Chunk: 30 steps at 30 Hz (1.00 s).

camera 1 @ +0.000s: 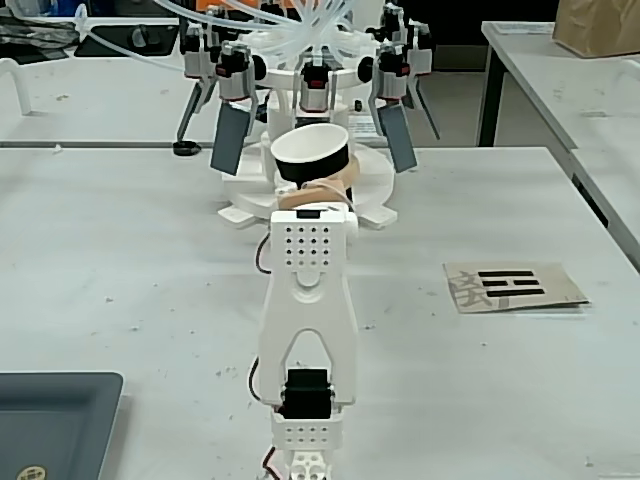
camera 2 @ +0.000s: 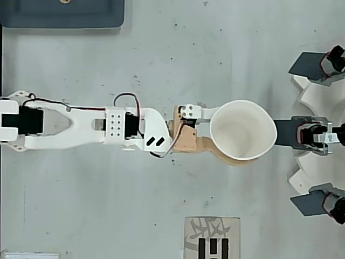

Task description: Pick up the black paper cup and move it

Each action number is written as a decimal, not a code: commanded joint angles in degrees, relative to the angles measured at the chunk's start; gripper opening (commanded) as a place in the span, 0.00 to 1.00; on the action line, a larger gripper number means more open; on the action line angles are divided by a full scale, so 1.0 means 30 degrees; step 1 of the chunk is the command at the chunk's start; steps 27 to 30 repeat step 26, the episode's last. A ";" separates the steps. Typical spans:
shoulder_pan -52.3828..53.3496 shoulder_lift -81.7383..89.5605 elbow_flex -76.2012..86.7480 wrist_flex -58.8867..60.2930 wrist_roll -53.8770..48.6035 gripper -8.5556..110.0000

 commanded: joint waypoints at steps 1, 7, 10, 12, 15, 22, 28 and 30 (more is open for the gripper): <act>0.0293 0.0146 -0.1348 0.0059 0.0117 0.12; 0.0381 -0.0205 -0.1729 0.0205 0.0146 0.12; 0.0381 -0.0352 -0.1729 0.0205 0.0146 0.12; 0.0381 -0.0439 -0.1758 0.0176 0.0146 0.12; 0.0381 -0.0469 -0.1758 0.0176 0.0146 0.12; 0.0381 -0.0498 -0.1758 0.0176 0.0176 0.12; 0.0381 -0.0498 -0.1758 0.0176 0.0176 0.12; 0.0381 -0.0498 -0.1758 0.0176 0.0176 0.12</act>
